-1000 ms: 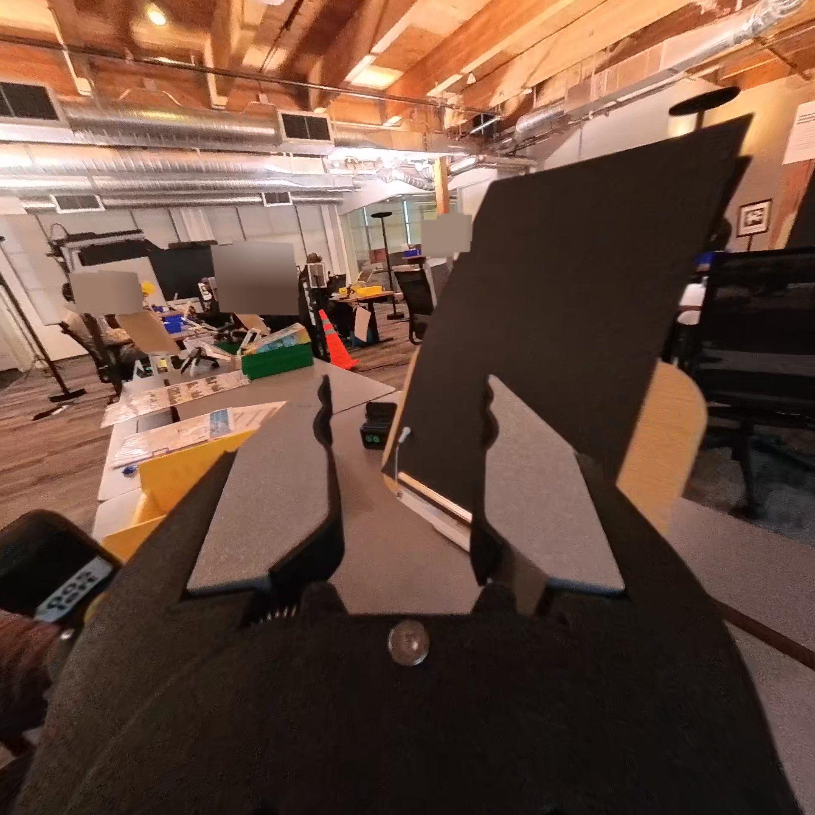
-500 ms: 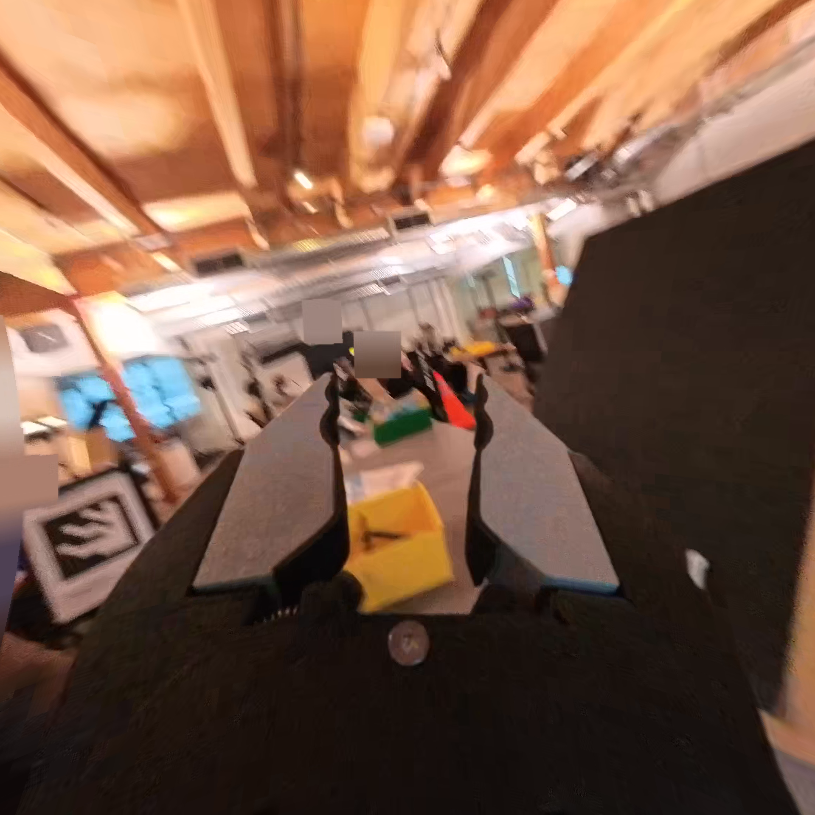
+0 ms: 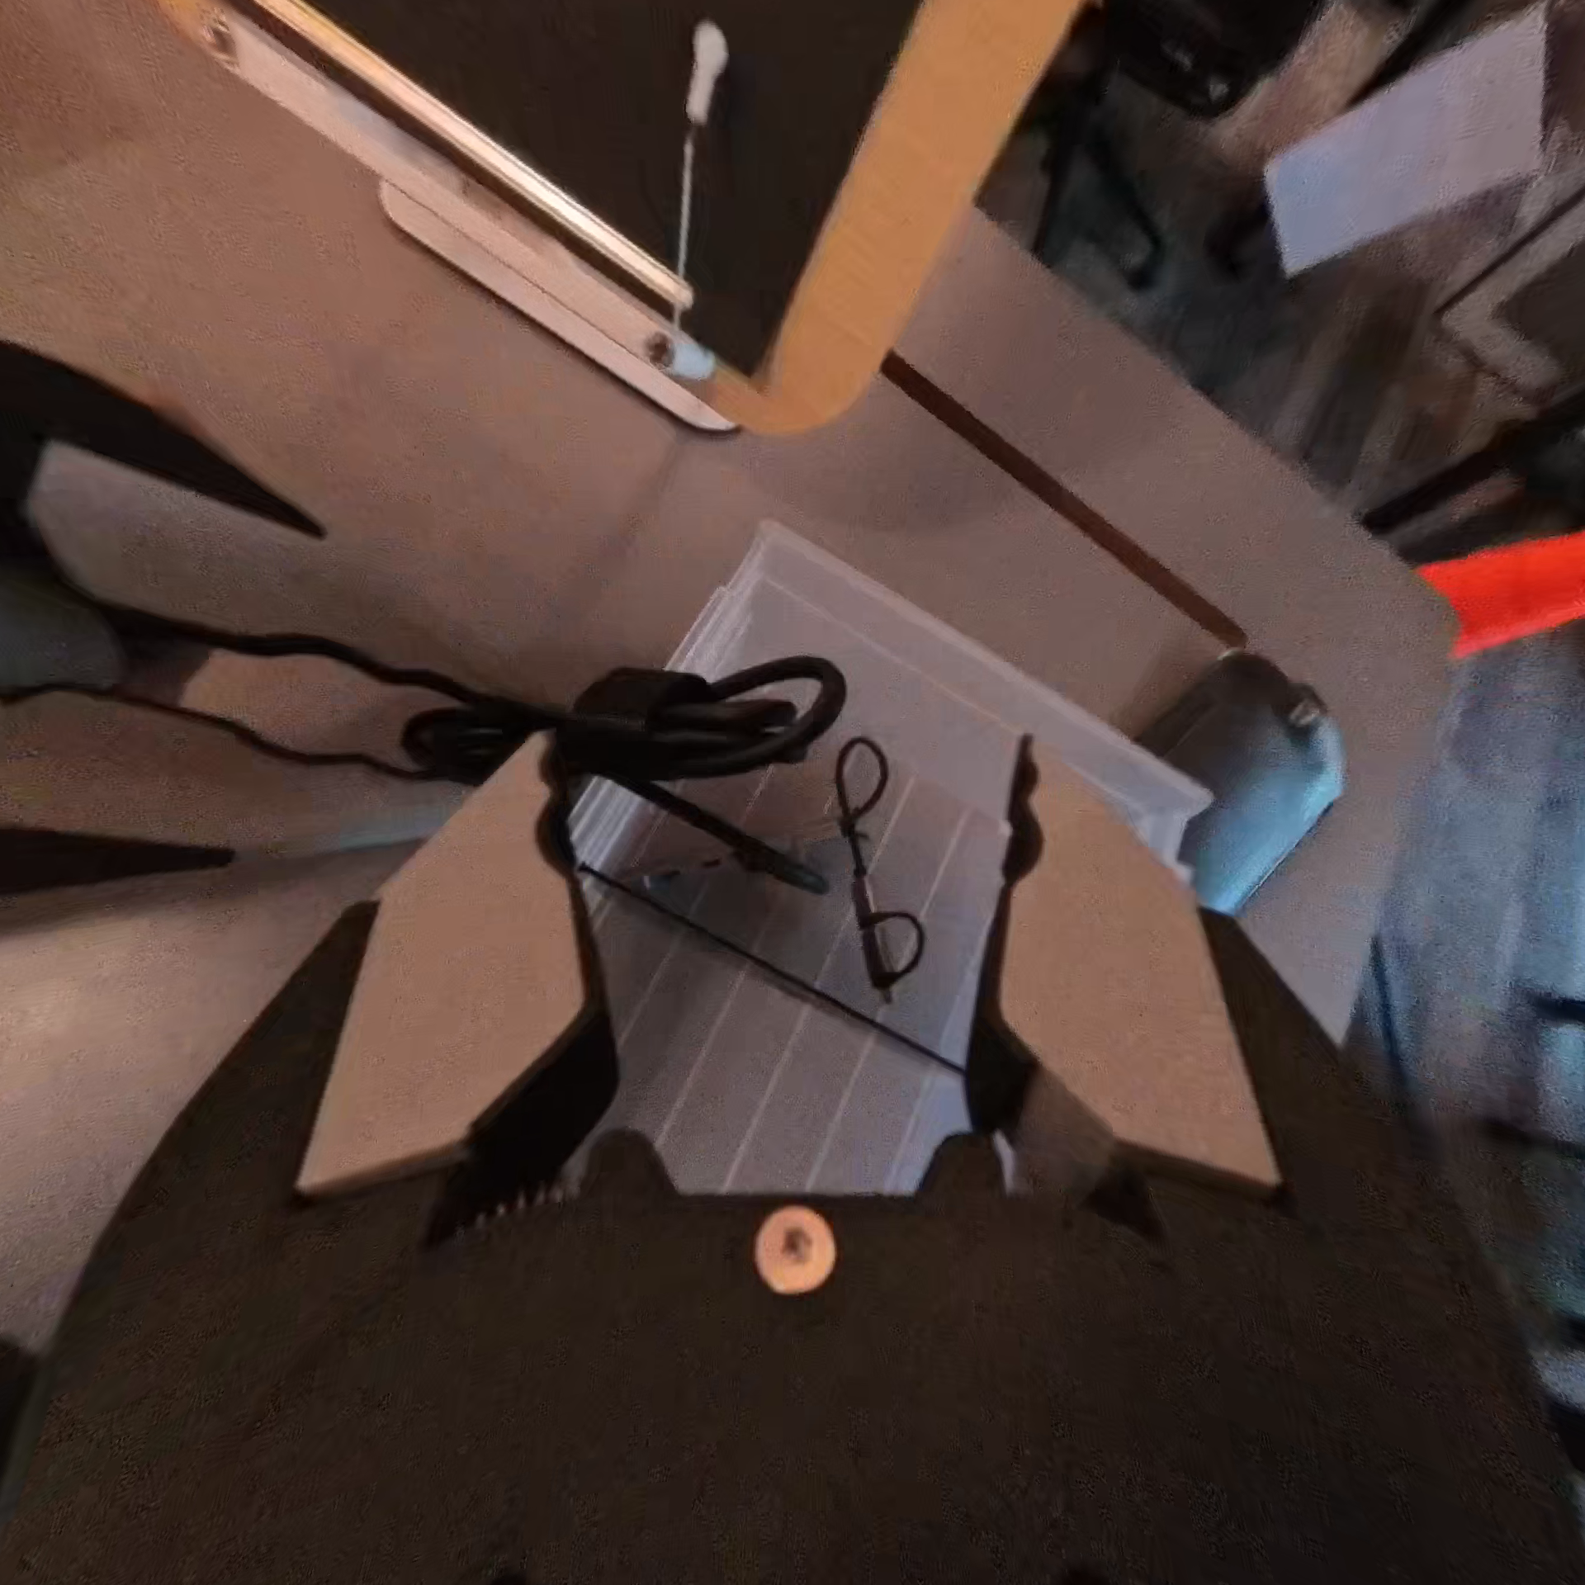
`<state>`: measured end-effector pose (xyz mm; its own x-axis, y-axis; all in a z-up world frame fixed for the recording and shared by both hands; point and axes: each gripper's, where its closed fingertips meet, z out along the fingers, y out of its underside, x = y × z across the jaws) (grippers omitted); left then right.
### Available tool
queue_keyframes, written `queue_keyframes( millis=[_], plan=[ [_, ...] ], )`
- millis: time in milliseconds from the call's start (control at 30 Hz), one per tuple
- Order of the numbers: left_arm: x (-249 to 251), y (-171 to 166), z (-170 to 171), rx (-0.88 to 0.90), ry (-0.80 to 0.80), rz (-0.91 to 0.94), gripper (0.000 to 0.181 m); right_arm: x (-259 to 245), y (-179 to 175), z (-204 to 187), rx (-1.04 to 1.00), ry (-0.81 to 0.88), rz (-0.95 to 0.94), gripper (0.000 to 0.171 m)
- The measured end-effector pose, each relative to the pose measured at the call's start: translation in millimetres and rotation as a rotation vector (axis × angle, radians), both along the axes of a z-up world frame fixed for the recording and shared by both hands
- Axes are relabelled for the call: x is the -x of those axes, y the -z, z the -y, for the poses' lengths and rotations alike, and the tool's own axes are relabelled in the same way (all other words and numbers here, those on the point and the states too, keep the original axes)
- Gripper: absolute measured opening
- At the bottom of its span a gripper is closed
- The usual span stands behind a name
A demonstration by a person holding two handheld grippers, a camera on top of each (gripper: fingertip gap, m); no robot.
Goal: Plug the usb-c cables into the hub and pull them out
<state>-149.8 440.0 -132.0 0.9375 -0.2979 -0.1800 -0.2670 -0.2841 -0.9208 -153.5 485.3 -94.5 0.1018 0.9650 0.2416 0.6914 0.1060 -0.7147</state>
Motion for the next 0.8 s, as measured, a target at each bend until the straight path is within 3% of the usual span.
queue_keyframes(
  millis=[33,100,167,267,367,467,500,567,600,700,800],
  plan=[
    [-2,0,1,-0.004,-0.003,-0.010,0.015,0,10,-4,0.060,0.042,0.024,0.100],
    [-6,1,2,-0.015,0.003,-0.004,0.016,7,24,14,0.327,-0.002,0.022,0.051],
    [-8,-1,4,-0.031,-0.007,0.027,0.015,8,34,15,0.453,-0.010,0.067,0.050],
    [-8,0,18,-0.009,-0.023,0.066,0.034,4,32,-21,0.380,0.116,0.047,0.050],
    [-8,9,45,0.016,-0.015,0.059,0.045,-9,31,-73,0.152,0.250,0.120,0.068],
    [-11,21,71,0.021,0.008,0.045,0.043,-28,45,-95,0.081,0.343,0.376,0.083],
    [-10,25,80,0.027,0.010,0.035,0.042,-25,29,-100,0.038,0.365,0.344,0.081],
    [-6,32,95,0.034,0.011,0.025,0.042,-4,-22,-95,0.021,0.325,0.095,0.082],
    [-3,34,102,0.033,0.003,0.025,0.042,5,-42,-88,0.028,0.275,-0.013,0.091],
    [4,38,123,0.048,-0.010,0.055,0.042,-9,-42,-91,0.008,0.315,0.119,0.097],
    [3,41,153,0.059,-0.004,0.097,0.044,-7,-55,-67,-0.001,0.262,0.037,0.079]
  ],
)
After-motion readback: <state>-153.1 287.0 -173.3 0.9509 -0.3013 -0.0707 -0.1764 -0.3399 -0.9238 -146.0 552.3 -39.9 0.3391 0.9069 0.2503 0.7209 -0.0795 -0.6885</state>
